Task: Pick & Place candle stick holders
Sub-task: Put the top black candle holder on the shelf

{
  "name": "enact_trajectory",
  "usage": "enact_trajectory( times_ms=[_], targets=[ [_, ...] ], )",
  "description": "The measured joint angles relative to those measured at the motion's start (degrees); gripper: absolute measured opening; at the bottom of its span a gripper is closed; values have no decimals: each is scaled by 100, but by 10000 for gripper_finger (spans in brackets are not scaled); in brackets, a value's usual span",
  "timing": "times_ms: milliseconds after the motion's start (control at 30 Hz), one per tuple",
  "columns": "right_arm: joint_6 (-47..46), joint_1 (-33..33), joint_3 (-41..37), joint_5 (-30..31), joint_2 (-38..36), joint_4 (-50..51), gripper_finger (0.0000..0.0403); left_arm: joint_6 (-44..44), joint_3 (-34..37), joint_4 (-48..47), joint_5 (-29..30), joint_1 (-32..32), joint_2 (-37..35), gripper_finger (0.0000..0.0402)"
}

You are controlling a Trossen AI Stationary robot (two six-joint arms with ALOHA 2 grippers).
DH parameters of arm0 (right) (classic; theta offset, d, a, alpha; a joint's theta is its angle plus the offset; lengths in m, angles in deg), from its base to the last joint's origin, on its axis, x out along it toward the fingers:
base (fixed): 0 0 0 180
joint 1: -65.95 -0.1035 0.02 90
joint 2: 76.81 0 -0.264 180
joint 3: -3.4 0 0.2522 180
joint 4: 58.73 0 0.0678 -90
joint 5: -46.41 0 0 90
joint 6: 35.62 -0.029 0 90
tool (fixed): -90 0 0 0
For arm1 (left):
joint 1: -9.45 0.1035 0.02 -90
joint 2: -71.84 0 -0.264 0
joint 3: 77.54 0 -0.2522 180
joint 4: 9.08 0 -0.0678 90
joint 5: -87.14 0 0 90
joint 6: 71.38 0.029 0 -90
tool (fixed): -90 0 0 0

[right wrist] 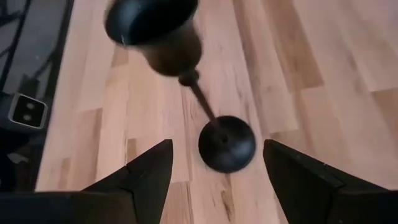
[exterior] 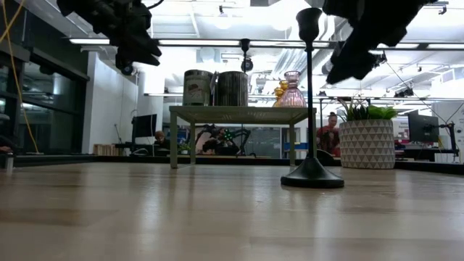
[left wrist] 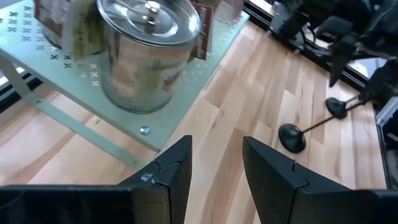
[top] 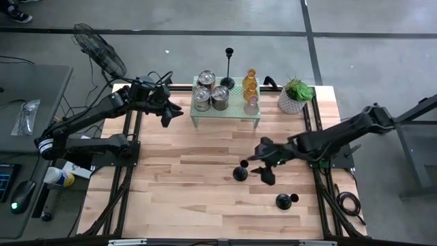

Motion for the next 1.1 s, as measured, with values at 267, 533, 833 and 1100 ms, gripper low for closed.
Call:
enact_trajectory(
  times_ms=[267, 533, 833, 1100],
  targets=[
    [-25, -286, 0, 464, 1072, -1365, 241, 129, 0, -86, -14, -2, 0, 138],
    [-322, -323, 2, 618, 1297, -1852, 208, 129, 0, -86, -16, -2, 0, 138],
    [-272, -323, 4, 606, 1039, -1474, 153, 109, 0, -84, -115, -2, 0, 138],
    [-91, -329, 4, 642, 984, -1493, 124, 107, 0, -84, -115, -2, 0, 138]
  ],
)
